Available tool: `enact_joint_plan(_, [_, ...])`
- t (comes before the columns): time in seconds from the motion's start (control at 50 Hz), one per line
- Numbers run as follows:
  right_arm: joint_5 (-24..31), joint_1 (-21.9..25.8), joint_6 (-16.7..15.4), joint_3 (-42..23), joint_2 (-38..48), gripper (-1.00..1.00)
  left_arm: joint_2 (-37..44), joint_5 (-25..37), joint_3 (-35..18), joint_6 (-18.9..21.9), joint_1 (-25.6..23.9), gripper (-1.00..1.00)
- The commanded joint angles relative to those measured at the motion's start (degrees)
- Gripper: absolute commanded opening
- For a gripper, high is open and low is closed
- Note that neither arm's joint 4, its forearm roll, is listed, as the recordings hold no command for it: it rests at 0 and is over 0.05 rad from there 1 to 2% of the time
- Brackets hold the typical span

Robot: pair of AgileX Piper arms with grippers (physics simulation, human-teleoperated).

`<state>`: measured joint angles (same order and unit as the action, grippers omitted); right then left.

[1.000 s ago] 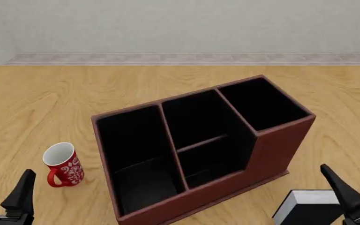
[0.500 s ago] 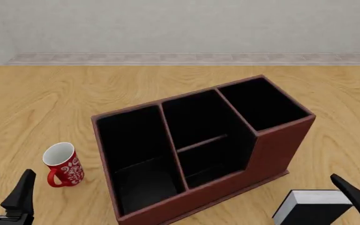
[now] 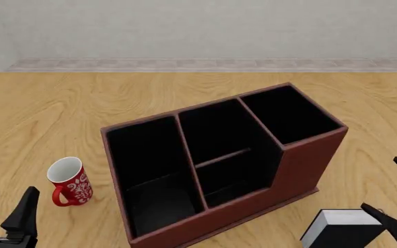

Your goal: Pick up the book and place it in the right compartment of the caddy.

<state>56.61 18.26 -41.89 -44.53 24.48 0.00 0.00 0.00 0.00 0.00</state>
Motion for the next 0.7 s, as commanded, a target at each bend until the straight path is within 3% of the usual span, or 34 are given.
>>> enact_joint_plan(0.02, [1.88,-0.04,-5.56,-0.08,3.07,1.0,0.0,0.0,0.0,0.0,0.0,1.0])
enact_joint_plan(0.3, [4.65,-1.58,-9.47,-3.03,6.73,1.0,0.0,0.0,0.0,0.0,0.0,1.0])
enact_joint_plan(0.66, [8.21,2.98,-8.75,-1.13,4.98,1.0,0.0,0.0,0.0,0.0,0.0,1.0])
enact_joint_plan(0.7, [6.7,3.1,-7.76,-1.41,5.83,1.0,0.0,0.0,0.0,0.0,0.0,1.0])
